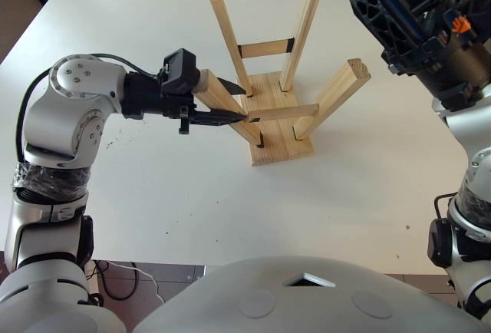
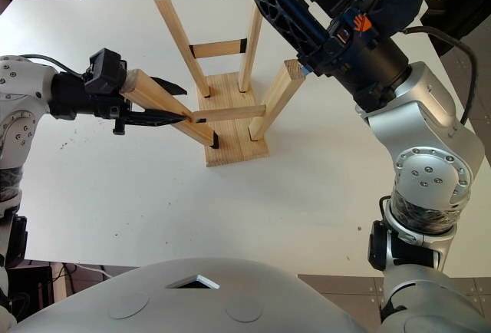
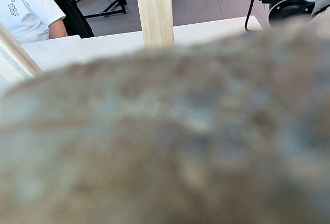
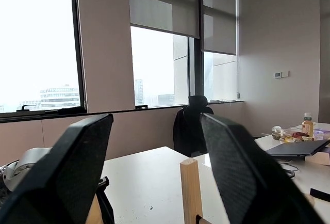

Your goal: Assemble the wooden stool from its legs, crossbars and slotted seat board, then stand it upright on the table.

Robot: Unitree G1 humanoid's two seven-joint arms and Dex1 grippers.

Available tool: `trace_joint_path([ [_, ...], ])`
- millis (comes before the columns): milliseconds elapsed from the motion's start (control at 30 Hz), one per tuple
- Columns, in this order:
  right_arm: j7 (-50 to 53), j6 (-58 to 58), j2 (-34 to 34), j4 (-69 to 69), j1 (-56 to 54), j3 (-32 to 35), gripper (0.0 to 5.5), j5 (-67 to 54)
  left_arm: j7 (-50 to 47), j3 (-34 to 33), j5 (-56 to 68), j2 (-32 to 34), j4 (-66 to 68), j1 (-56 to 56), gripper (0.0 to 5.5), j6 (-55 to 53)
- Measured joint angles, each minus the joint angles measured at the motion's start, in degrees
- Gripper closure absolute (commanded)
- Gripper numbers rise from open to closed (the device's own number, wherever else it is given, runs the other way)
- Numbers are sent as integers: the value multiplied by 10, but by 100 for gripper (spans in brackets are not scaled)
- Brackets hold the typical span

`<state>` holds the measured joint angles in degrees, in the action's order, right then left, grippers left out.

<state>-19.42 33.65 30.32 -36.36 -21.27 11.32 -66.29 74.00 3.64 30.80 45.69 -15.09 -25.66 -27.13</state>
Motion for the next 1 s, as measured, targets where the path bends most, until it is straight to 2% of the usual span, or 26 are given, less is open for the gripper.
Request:
trace_joint_path([
  [400,5,-1,-11,-13,6,-25,235,19,29,30,-34,7,85,-53,346,29],
  [700,23,-6,-33,-33,19,-33,235,35,65,52,-58,17,100,-67,346,42],
  [1000,61,-5,-68,-78,33,-107,235,68,55,57,-62,16,84,-74,346,20],
])
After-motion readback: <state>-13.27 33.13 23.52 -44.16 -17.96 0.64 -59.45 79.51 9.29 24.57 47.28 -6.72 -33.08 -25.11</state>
